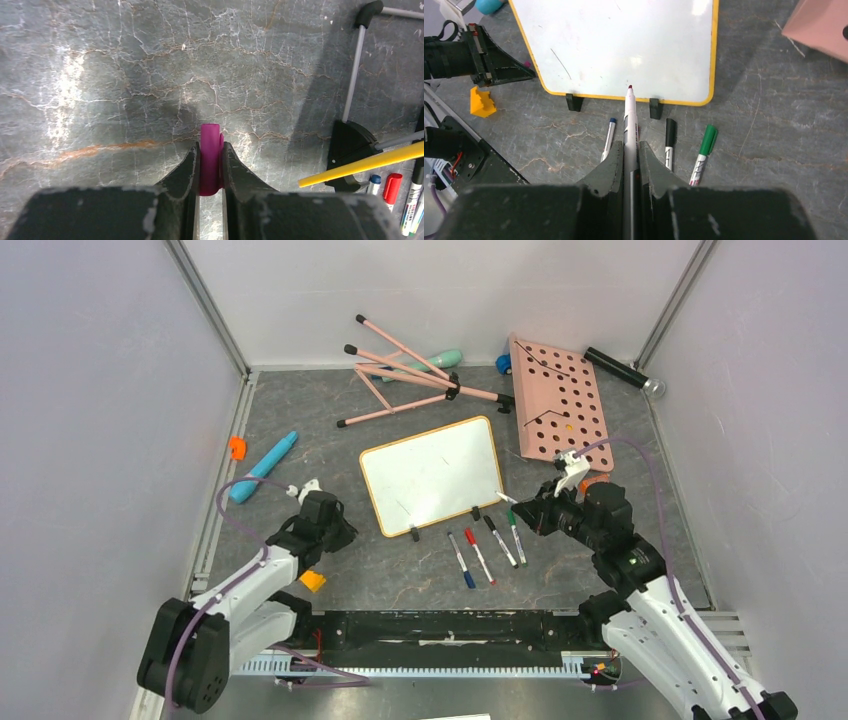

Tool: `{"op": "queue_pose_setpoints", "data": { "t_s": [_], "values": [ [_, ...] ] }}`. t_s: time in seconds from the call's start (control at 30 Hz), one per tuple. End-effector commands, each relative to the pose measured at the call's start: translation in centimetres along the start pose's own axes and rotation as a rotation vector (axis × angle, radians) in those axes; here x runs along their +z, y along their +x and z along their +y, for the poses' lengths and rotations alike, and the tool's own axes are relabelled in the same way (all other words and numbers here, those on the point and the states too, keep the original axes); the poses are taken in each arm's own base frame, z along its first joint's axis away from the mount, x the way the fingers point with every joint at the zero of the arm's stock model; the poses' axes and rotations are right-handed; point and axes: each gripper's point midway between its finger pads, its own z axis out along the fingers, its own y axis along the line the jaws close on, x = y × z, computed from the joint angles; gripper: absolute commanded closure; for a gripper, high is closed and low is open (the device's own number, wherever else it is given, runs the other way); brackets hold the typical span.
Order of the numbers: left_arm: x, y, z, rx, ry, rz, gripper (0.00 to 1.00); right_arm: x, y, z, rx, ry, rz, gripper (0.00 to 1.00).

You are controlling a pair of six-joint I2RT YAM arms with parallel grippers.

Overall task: Write a sentence on the whiteboard
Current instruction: Place the pen cap at the center of the board, then write a sentence on the whiteboard.

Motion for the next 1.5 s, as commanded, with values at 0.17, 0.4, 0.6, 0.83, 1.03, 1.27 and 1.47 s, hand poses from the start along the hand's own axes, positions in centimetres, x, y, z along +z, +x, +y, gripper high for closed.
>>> {"op": "queue_pose_setpoints", "data": {
  "t_s": [0.17, 0.4, 0.6, 0.83, 1.03, 1.27, 1.47],
  "values": [
    [0.8, -0.7, -0.9, -0.035, 0.027, -0.019, 0.84, 0.0, 0.8, -1.3, 0.042, 0.057, -0.053, 1.0],
    [-0.6, -1.9, -1.9, 0.014, 0.069, -0.045, 0.37, 0.1, 0.4, -1.3, 0.03, 0.063, -0.052, 1.0],
    [-2.8, -3.8, -1.4, 0.002, 0.03, -0.124, 0.0, 0.2, -0.2, -1.3, 0.022, 0.065, -0.053, 1.0],
    [-5.4, -5.2, -3.3, 0.004, 0.123, -0.161, 0.0, 0.1, -1.3, -1.1, 0.01, 0.067, -0.067, 1.0],
    [-9.8, -7.9, -4.2, 0.003, 0.175, -0.273, 0.0, 0.2, -2.1, -1.1, -0.021, 0.071, -0.061, 1.0],
    [-11.0, -8.1, -7.5, 0.065, 0.285, -0.202, 0.0, 0.8, -3.1, -0.5, -0.025, 0.04, -0.067, 1.0],
    [-12.4, -7.4, -13.3, 0.171, 0.613, -0.171, 0.0, 0.9, -3.0, -0.4, -0.021, 0.034, -0.068, 1.0]
  ]
}}
